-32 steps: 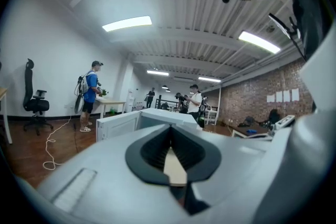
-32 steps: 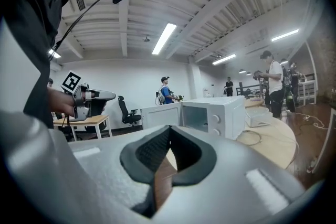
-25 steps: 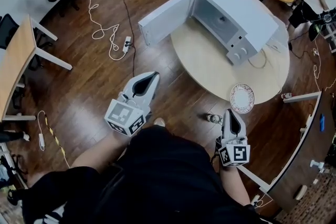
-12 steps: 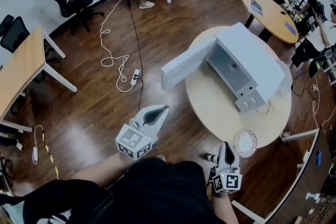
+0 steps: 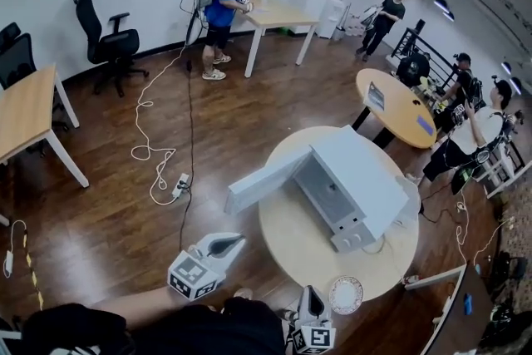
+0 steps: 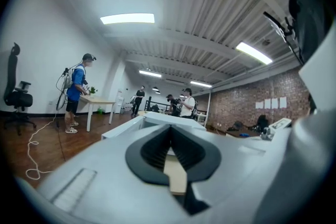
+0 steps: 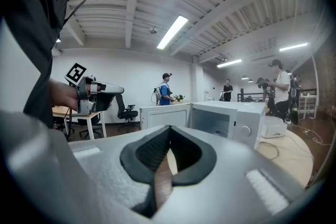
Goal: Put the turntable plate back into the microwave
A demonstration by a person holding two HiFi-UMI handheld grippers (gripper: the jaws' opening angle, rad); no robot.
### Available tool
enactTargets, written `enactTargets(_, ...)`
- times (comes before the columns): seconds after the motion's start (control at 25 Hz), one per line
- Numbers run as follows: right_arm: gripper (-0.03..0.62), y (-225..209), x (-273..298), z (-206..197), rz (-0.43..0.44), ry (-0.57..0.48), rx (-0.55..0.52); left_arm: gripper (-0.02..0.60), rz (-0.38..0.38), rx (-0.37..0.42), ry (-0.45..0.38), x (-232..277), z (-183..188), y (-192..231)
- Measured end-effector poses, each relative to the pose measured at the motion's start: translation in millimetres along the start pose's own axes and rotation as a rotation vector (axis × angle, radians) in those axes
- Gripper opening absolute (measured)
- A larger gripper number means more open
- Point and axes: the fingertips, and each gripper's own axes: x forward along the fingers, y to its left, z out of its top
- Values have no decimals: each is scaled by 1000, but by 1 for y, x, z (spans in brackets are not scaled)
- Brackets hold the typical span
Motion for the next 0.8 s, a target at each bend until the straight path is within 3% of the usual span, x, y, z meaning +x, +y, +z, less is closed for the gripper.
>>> enactTargets(0.12, 2, -3, -3, -5, -4, 2, 13, 3, -26, -12, 0, 8, -4, -10)
enactTargets(0.28, 2, -15, 2, -10, -4, -8, 16, 3, -83, 29, -6, 26, 4, -23)
enactTargets(0.8, 2, -34, 37, -23, -1, 37, 56, 3, -39, 35, 57, 53, -5, 6)
